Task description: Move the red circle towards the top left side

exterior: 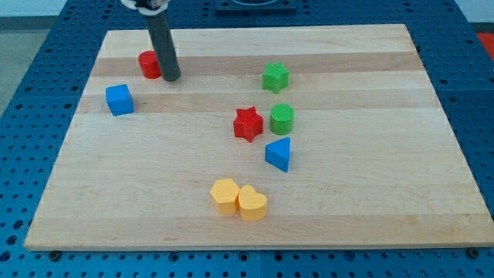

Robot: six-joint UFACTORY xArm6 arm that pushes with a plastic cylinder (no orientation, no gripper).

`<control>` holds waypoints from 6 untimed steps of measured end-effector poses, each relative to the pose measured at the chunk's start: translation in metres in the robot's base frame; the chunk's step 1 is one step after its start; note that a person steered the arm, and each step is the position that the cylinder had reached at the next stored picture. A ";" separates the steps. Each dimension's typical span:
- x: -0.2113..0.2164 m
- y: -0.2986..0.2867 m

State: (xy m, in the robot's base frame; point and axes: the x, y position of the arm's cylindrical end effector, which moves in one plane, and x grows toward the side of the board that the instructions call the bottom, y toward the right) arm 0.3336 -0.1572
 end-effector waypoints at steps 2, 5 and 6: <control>-0.035 -0.028; -0.031 -0.043; -0.031 -0.005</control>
